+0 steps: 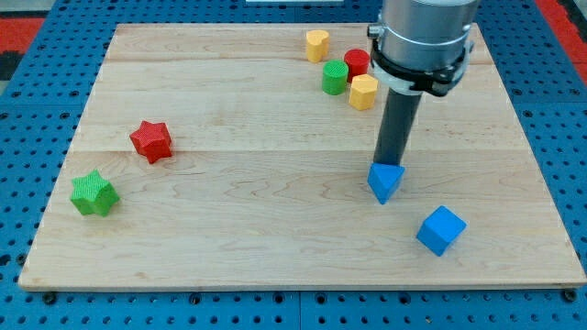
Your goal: Move your arm right side of the yellow heart
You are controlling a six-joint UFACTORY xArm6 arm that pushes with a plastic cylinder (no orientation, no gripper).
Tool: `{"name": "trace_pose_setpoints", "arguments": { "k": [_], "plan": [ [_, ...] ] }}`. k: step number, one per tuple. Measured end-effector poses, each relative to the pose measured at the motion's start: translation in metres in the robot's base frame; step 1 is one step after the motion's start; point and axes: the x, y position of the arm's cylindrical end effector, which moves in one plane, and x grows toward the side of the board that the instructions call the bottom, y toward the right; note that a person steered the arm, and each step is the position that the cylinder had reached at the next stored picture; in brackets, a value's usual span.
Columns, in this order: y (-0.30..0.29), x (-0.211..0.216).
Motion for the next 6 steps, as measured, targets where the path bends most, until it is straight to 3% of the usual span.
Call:
{"name": "trace_pose_setpoints", "arguments": {
  "k": [1, 2, 3, 5, 6],
  "plan": [
    [-0.039, -0.004],
    [0.01, 0.025],
    [-0.001, 0.001],
    [0.103, -0.141],
    [0.047, -0.217]
  ]
}}
